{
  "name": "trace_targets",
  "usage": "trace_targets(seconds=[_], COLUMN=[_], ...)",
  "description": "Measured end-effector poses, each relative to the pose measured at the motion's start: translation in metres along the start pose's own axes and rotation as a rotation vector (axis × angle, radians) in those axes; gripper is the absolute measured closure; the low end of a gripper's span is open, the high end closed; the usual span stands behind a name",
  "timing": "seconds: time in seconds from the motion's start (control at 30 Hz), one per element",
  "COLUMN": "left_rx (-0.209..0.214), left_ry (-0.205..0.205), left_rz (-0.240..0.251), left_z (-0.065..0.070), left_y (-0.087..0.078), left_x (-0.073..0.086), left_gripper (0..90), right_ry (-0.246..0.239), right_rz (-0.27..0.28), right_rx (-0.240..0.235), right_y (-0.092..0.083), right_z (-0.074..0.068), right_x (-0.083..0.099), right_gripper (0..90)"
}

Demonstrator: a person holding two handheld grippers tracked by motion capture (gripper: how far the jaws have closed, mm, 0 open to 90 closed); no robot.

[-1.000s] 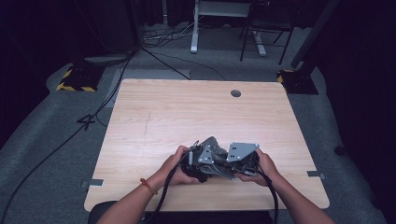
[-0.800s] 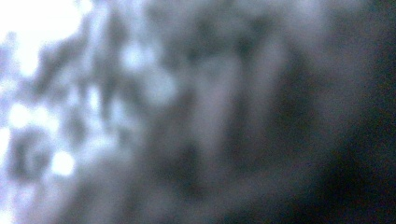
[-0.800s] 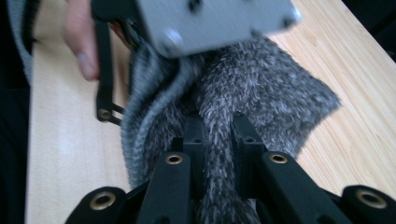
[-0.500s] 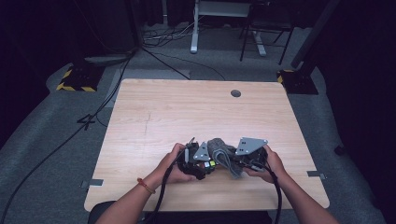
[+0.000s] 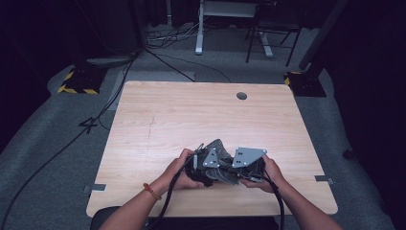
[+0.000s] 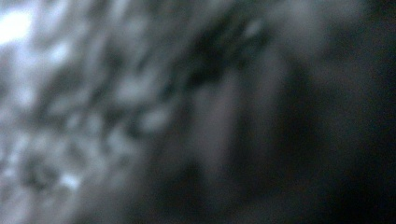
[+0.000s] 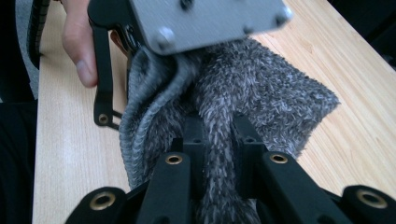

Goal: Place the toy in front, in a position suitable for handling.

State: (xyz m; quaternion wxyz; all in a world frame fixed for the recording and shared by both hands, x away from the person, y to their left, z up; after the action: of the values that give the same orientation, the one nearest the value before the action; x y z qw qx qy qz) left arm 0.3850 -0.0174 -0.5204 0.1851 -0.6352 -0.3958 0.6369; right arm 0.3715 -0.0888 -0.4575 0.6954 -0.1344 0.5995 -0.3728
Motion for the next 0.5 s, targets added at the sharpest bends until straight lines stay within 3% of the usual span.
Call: trace_targets(seconds=[0.13, 0.5], left_rx=[-0.002, 0.002], left_ry=[-0.007, 0.010], left_rz=[0.001, 0.016], left_z=[-0.001, 0.002], left_y=[-0.002, -0.009], left_x=[0.000, -0.001], left_gripper=[33.9, 33.8], right_ry=[-0.005, 0.075], right_rz=[-0.004, -0.038], right_rx=[0.030, 0.080], right_y=[0.001, -0.006], right_z=[0.006, 0.027], right_x=[0.001, 0.028], right_gripper=[79.2, 79.2])
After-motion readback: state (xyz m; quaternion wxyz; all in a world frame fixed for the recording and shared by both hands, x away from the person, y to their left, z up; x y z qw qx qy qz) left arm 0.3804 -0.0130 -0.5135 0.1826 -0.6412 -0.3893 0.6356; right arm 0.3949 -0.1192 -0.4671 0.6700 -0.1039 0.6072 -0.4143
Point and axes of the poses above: each handheld gripper's, and its own axes: y roughly forward along the jaws, x roughly out of its underside, z roughly to its right, the point moved 9 cm from there along y, roughly forward along the jaws
